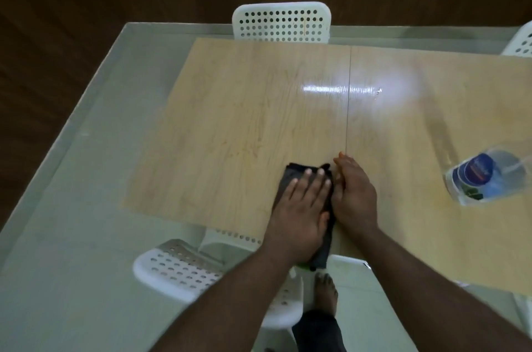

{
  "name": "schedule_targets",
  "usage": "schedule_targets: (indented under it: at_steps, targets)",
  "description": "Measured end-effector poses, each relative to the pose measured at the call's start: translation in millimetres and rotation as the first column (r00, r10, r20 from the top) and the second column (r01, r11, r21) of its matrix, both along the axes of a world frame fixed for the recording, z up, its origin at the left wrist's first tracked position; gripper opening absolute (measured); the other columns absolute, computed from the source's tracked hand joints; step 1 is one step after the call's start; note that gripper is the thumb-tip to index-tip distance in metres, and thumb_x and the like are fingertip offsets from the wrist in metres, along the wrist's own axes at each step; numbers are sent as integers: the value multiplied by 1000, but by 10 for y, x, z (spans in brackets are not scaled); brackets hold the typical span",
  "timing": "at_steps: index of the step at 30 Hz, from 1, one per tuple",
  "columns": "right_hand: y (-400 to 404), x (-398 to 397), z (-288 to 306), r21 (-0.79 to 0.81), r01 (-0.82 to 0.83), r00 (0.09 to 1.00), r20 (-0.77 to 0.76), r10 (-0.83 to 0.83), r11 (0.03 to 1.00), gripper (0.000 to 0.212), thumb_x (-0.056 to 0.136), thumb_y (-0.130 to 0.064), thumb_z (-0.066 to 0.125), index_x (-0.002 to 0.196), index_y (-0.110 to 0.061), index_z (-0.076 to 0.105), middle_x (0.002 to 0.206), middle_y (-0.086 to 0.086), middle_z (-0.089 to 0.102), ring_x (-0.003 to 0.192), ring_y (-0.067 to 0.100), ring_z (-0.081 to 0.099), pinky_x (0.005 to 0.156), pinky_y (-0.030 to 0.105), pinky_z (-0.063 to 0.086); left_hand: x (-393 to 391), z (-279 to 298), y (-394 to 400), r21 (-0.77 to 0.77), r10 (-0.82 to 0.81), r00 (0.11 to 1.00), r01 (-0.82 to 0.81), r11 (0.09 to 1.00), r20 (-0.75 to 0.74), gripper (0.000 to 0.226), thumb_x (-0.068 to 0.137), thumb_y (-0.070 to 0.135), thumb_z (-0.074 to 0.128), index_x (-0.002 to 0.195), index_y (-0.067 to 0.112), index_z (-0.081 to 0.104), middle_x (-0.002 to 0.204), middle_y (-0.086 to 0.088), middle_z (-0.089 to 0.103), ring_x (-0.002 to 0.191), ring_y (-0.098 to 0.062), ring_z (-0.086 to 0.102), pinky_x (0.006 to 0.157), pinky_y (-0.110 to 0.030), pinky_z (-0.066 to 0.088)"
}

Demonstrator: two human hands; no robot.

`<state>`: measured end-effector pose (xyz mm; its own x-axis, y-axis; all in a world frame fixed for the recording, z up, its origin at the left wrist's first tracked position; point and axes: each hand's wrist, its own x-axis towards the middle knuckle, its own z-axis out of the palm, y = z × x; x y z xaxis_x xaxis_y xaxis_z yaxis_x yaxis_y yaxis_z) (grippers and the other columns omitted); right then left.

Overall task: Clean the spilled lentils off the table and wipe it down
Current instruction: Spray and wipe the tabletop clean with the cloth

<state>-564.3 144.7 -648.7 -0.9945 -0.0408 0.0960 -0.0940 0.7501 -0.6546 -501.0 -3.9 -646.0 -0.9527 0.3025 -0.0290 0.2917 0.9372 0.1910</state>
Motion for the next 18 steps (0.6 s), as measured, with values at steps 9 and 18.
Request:
schedule_targets:
  at_steps: [9, 18]
  targets:
    - [-150, 95, 28, 259, -136, 990, 16, 137, 956, 51, 104, -27, 38, 148, -9, 55, 157, 12, 51, 152, 29, 38, 125, 46, 33, 382, -38, 112, 84, 570, 821, -570, 817, 32, 68, 110, 40, 16, 168, 10, -1, 176, -11, -13, 162, -27, -12, 131, -50, 7]
    - [-431, 137, 58, 277, -581, 805, 51, 592, 766, 51, 100, -27, 42, 141, -7, 64, 155, 11, 55, 150, 26, 43, 119, 52, 40, 530, -25, 136, 176, 791, 610, -785, 594, 47, 71, 110, 38, 27, 168, 8, -1, 175, -12, -13, 162, -28, -12, 131, -50, 8]
